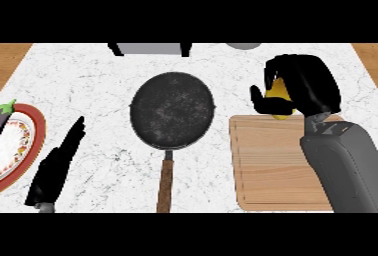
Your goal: Pick the lemon from the cutting board and place it in the pan
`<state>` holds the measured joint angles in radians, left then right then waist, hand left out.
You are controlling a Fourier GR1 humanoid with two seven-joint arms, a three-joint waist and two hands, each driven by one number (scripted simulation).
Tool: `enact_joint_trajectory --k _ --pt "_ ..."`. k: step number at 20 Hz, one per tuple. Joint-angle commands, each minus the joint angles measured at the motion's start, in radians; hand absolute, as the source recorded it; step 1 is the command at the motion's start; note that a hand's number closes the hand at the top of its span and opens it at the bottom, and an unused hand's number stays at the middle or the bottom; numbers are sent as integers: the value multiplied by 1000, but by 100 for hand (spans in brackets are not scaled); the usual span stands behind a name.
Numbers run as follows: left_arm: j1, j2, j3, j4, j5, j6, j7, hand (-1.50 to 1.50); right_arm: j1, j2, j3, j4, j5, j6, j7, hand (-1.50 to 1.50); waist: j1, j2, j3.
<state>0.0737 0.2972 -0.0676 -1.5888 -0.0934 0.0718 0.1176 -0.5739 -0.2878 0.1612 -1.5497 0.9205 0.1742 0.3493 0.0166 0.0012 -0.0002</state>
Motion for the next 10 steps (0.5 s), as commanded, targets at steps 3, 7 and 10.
enact_joint_trajectory --k 3,7,10 --pt "-28 -28 -12 33 -18 -3 -3 0 -198 163 -1 159 -40 -14 14 150 2 3 0" --pt "-1 -43 -25 -27 -41 16 32 0 -284 253 -17 356 -32 -104 -32 150 6 2 0" --pt "-71 -42 -19 28 -42 4 22 0 -402 284 12 545 -100 -218 37 150 23 9 0"
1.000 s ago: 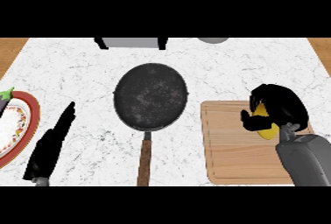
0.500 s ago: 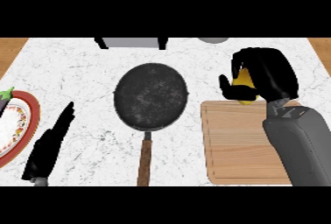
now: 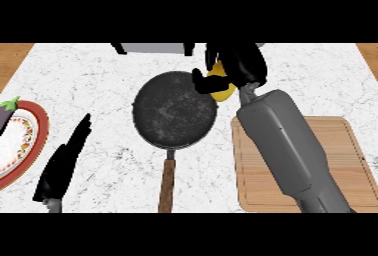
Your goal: Pick the lemon from the cutting board and place it in the pan
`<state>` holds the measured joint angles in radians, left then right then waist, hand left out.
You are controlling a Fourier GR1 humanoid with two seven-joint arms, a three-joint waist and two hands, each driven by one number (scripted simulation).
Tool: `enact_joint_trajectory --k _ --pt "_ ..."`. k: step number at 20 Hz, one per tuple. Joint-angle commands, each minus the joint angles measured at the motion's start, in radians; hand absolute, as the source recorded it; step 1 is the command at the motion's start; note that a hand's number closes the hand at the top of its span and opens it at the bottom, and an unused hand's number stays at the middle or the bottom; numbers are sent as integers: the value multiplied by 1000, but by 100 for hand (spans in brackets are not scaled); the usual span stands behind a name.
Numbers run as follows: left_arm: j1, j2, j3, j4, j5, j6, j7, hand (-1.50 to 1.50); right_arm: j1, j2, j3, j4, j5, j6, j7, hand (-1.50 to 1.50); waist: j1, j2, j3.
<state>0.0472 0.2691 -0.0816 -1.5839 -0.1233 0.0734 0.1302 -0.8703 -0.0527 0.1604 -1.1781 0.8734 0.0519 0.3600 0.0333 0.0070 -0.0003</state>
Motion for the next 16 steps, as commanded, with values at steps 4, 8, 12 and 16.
enact_joint_trajectory --k 4,8,12,16 --pt "-13 -3 -4 -33 4 -23 27 0 -178 51 46 386 -158 -170 -32 150 25 5 0" --pt "-54 -14 -9 18 -7 -25 6 0 -228 52 123 554 -244 -232 -51 150 58 15 0" --pt "-81 -37 -30 33 -35 -7 11 0 -274 53 194 679 -269 -220 -99 150 70 21 -1" --pt "-137 -21 -27 58 -25 -43 0 0 -212 53 182 690 -440 -154 -99 150 101 35 0"
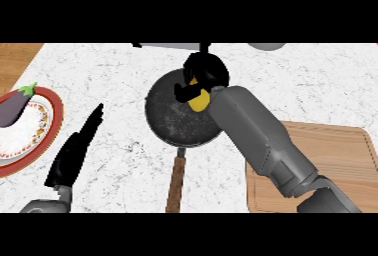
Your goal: Pick the lemon from the cutting board and place it in the pan
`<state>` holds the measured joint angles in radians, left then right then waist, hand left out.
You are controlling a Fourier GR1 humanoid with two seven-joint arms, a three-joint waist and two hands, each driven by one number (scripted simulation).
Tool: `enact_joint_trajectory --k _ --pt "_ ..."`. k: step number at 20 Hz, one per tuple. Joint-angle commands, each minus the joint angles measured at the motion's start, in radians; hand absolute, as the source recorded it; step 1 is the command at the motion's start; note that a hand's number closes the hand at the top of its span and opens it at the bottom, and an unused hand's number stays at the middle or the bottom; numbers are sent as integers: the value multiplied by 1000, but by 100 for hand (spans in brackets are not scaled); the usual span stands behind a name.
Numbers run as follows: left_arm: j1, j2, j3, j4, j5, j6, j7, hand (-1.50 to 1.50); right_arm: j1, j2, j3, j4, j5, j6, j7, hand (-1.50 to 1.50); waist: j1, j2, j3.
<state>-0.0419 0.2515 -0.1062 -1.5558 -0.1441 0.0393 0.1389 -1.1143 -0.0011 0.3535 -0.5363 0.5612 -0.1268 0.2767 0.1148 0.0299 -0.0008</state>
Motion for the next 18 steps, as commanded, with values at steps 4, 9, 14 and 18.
enact_joint_trajectory --k 4,9,14,18 --pt "-13 -24 -32 10 -13 -5 -3 0 55 1 -82 90 -287 31 13 -150 45 13 1" --pt "-43 -30 -28 21 -15 -3 18 0 43 1 -115 55 -436 -80 -95 -150 38 9 3" --pt "-19 -4 0 -4 6 -18 18 0 54 1 -145 41 -510 -288 -228 -150 30 3 3" --pt "14 -23 -26 -24 -23 4 9 0 6 1 -202 66 -590 -416 -227 -150 11 -2 2"
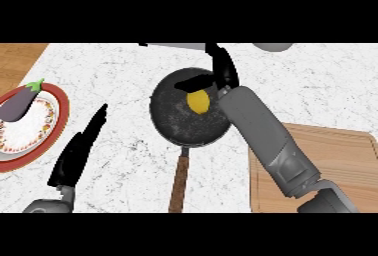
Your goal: Pick the lemon from the cutting board and place it in the pan
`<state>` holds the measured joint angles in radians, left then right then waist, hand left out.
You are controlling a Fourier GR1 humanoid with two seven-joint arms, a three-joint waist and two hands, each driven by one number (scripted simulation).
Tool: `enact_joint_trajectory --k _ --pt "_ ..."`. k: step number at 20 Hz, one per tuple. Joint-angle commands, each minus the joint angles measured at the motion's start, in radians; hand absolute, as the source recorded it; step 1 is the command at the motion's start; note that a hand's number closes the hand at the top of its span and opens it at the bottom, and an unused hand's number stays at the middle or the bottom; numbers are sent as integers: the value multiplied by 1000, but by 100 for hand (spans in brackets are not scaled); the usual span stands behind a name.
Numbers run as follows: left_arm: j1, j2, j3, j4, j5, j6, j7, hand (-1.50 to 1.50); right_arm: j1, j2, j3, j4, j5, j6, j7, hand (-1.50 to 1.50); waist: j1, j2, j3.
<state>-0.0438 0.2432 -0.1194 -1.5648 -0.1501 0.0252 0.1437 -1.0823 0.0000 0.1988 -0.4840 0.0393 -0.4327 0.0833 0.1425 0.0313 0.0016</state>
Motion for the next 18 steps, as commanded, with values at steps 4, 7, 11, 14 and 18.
enact_joint_trajectory --k 4,7,11,14,18 --pt "48 -8 27 -9 2 28 -1 0 2 0 -122 61 -110 -161 -115 -150 -70 -11 -1" --pt "63 -6 41 16 -17 48 -44 0 18 -35 -186 90 -125 -140 -213 -150 -94 -12 -1" --pt "67 -4 64 1 6 36 -19 0 32 -128 -226 125 -134 -61 -310 -150 -104 -16 -1" --pt "77 -30 53 0 -10 59 -2 0 107 -217 -234 102 -139 51 -379 -150 -121 -22 0" --pt "102 9 95 -11 12 21 -21 0 186 -291 -231 52 -134 136 -381 -150 -139 -31 -1"
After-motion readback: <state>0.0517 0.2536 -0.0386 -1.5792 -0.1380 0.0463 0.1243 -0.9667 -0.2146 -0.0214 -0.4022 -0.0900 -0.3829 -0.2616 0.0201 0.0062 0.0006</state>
